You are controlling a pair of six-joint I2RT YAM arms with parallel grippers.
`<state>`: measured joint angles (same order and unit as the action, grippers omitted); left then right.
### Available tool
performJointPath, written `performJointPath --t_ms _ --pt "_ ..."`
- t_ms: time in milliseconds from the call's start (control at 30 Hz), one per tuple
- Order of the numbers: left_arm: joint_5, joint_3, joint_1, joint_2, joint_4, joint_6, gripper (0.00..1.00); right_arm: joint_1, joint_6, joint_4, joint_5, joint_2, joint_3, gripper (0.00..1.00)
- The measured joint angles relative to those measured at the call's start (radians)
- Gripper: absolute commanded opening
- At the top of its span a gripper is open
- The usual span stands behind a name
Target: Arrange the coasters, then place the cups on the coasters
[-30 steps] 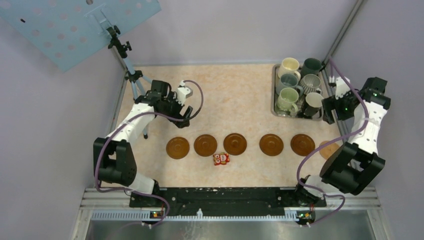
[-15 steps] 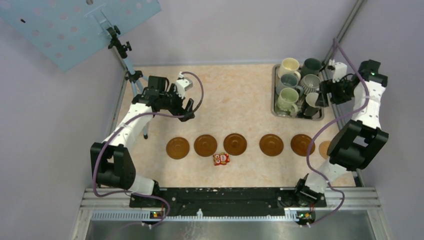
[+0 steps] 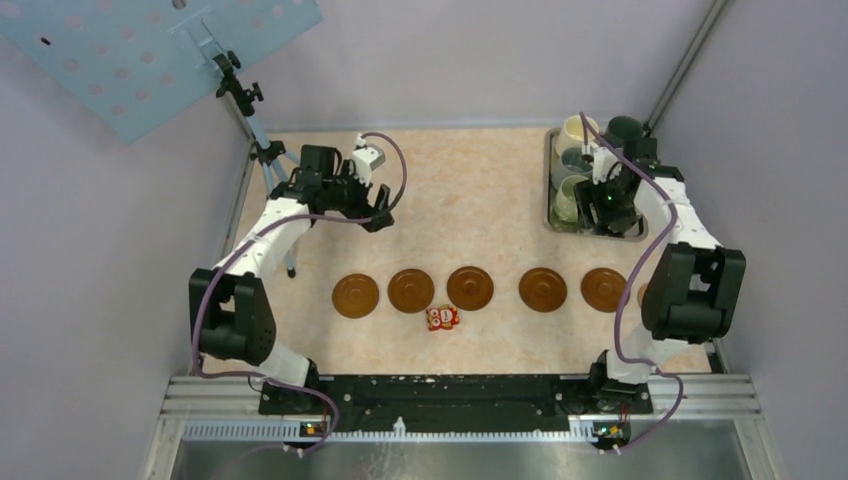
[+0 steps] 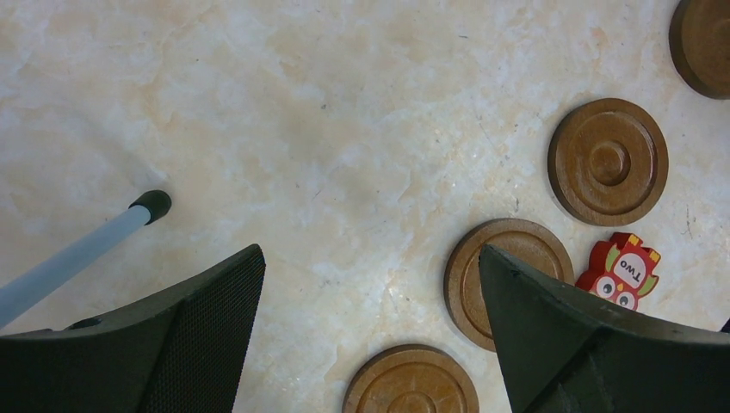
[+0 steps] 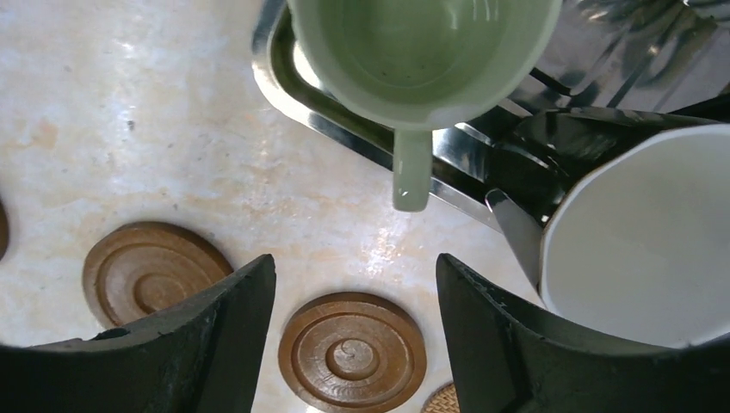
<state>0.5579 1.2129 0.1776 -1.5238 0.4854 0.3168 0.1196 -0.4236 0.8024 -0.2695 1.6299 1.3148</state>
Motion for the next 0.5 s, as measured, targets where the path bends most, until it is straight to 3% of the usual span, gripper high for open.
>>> performJointPath --t_ms 333,500 --pt "-0.016 0.04 0.0 -0.04 -0.011 -0.053 0.99 -0.007 0.013 -0.158 0.091 0.086 -0.032 0.65" --pt "-0.024 0.041 0.0 -0.04 0.002 -0.034 0.99 -0.016 -0.006 -0.206 0.088 0.153 -0.029 0.59"
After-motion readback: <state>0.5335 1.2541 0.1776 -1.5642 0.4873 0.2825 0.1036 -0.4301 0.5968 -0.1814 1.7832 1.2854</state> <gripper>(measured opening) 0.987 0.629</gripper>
